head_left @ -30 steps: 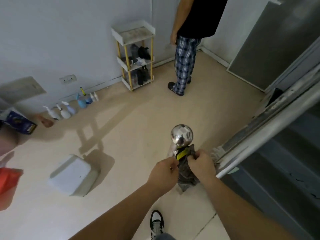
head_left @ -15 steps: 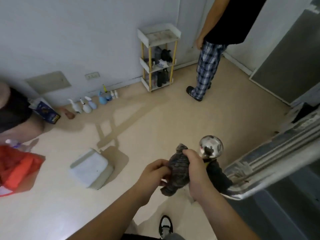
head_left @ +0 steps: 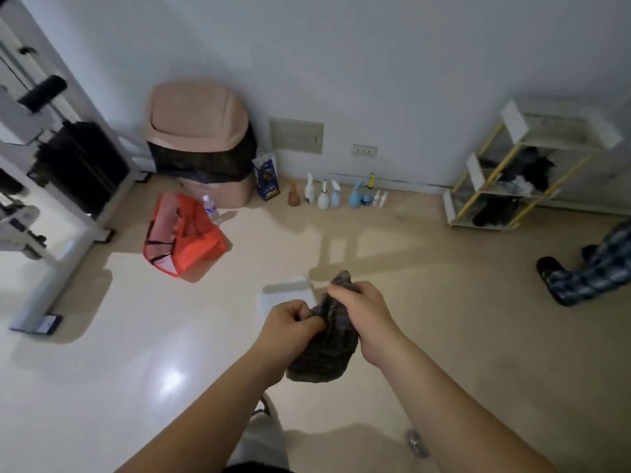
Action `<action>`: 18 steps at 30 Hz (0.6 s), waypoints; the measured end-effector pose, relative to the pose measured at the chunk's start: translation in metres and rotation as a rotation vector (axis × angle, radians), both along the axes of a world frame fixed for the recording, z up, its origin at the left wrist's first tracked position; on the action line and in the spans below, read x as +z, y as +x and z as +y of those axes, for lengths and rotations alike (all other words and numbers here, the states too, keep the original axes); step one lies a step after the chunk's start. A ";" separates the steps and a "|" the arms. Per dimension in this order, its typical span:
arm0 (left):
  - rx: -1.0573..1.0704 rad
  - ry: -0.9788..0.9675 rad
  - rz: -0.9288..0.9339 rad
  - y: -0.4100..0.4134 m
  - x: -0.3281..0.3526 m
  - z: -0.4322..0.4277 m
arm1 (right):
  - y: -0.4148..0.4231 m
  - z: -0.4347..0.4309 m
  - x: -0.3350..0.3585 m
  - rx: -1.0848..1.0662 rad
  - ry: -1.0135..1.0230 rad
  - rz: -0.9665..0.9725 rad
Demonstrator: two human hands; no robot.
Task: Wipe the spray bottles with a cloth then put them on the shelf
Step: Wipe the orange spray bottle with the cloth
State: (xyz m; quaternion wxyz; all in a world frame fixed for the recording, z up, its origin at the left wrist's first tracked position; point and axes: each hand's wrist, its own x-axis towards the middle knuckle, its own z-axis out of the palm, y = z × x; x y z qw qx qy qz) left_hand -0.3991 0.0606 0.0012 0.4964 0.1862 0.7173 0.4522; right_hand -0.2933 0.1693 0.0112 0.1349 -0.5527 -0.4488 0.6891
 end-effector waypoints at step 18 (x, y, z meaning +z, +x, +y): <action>-0.216 -0.056 -0.004 -0.237 0.014 0.292 | -0.233 0.315 -0.011 0.024 -0.035 0.198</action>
